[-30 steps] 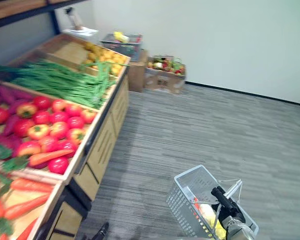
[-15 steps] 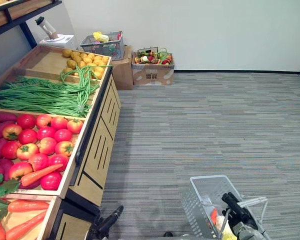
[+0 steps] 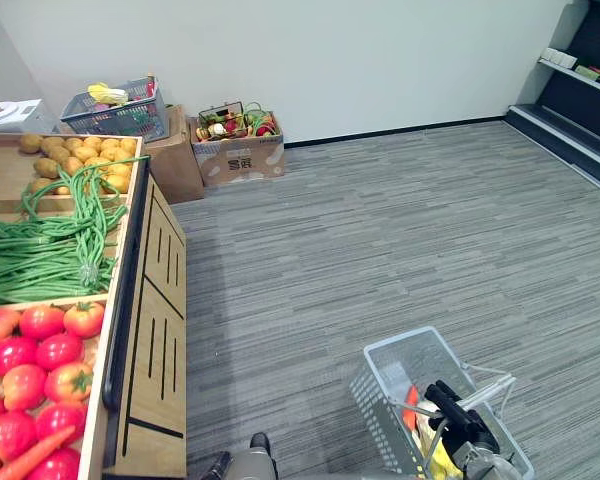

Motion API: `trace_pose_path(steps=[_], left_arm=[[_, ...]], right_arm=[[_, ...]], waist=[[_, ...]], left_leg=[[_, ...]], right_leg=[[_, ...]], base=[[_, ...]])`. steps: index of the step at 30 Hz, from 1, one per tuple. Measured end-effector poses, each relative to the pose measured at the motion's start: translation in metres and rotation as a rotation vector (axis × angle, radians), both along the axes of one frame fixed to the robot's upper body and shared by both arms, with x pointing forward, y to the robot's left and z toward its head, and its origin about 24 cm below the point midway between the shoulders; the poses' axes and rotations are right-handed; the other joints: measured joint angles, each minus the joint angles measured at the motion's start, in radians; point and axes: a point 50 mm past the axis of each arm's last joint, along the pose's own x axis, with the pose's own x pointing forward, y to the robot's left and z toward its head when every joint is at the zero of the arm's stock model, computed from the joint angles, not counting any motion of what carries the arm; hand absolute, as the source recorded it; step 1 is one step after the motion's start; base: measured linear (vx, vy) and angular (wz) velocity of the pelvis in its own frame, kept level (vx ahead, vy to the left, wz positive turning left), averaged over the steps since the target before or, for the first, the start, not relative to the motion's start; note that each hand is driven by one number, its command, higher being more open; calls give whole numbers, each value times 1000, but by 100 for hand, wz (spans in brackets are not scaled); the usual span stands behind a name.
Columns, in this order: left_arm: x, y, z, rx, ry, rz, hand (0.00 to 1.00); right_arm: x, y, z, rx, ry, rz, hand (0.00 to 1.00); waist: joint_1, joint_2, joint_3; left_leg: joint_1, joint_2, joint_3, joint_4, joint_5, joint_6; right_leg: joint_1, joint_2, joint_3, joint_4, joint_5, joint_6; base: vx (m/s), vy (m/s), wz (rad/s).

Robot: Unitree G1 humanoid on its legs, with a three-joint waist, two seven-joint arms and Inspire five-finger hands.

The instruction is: Pick vegetable in the basket

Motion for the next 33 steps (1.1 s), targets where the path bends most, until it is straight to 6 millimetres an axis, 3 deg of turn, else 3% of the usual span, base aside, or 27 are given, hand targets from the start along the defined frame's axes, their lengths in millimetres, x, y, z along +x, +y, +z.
trace_pose_path(steps=[2, 6, 9, 11, 12, 13, 15, 16, 18, 19, 20, 22, 23, 27, 33], left_arm=[[3, 2, 1, 10, -12, -6, 100], [29, 3, 4, 23, -71, -72, 100], [45, 4, 8, 42, -117, -133, 100], [49, 4, 8, 43, -129, -150, 100], [49, 5, 8, 46, -126, -152, 100], [49, 8, 9, 52, -126, -154, 100], [53, 10, 10, 58, -133, -156, 100], [57, 13, 11, 62, -138, -147, 100], [56, 15, 11, 69, -135, -137, 100], [53, 18, 11, 73, -128, -115, 100], [50, 19, 10, 69, -112, -93, 100], [49, 12, 8, 36, -108, -75, 100], [49, 9, 7, 24, -111, -62, 100], [38, 3, 3, -9, -86, -12, 100], [16, 12, -2, -2, -9, 64, 100]], right_arm=[[0, 6, -1, 14, 1, 24, 0], [0, 13, -3, 21, -1, 63, 0], [3, 11, -1, 1, -27, 55, 0], [6, 12, -2, 4, -26, 58, 0], [5, 14, -3, 9, -20, 56, 0], [4, 17, -5, 20, -15, 53, 0], [4, 20, -5, 29, -17, 53, 0], [3, 21, -5, 36, -20, 51, 0], [2, 23, -5, 41, -25, 49, 0], [-1, 27, -5, 50, -26, 47, 0], [-6, 31, -8, 54, -1, 53, 0], [-6, 32, -9, 58, 3, 57, 0], [-5, 32, -10, 61, 1, 61, 0], [-18, 30, -23, 68, 84, 75, 0], [-42, 44, -51, 117, 264, 136, 0]], waist=[[0, -6, -20], [16, 1, -30], [14, -11, -37], [3, -13, -33], [-1, -10, -32], [-4, -10, -28], [-4, -7, -26], [-8, 0, -23], [-10, -14, -27], [-9, -54, -36], [-2, -82, -47], [14, -59, -56], [17, -49, -56], [26, -21, -67], [48, -56, -98]], left_leg=[[2, -36, 19, -3, -22, 27], [43, -83, 43, -45, -36, 61], [81, -100, 37, -72, -51, 81], [136, -93, 13, -109, -58, 94], [148, -85, 4, -116, -60, 97], [174, -72, -9, -131, -62, 99], [195, -39, -29, -145, -65, 95], [200, -2, -63, -142, -76, 76], [197, 1, -81, -128, -87, 58], [196, -21, -99, -116, -107, 36], [198, -32, -114, -98, -131, 20], [171, 4, -132, -58, -157, -6], [157, 9, -150, -52, -162, -15], [170, 28, -192, -67, -159, -25], [177, 1, -218, -94, -142, -23]], right_leg=[[1, -40, 7, -14, -7, 23], [-15, -85, -31, 50, 18, 71], [-94, -106, -77, 242, 45, 72], [-135, -99, -92, 383, 125, 74], [-145, -100, -102, 406, 108, 65], [-157, -95, -126, 397, 54, 56], [-191, -59, -133, 317, 25, 53], [-221, -8, -105, 210, 30, 60], [-224, 14, -63, 120, 69, 76], [-222, 1, -36, 49, 218, 85], [-206, -18, -42, 35, 223, 74], [-165, 9, -72, -44, 214, 64], [-148, 13, -95, -88, 200, 40], [-99, 30, -149, -126, 200, 36], [-64, 5, -172, -181, 208, 32]], base=[[238, 195, -12], [225, 154, -6], [205, 149, 9], [186, 103, 22], [173, 62, 36], [180, 23, 35], [196, -44, 38], [163, -103, 47], [134, -135, 49], [102, -170, 50], [146, -246, 39], [163, -285, 26], [128, -276, 36], [57, -146, 36], [-3, 18, 16]])
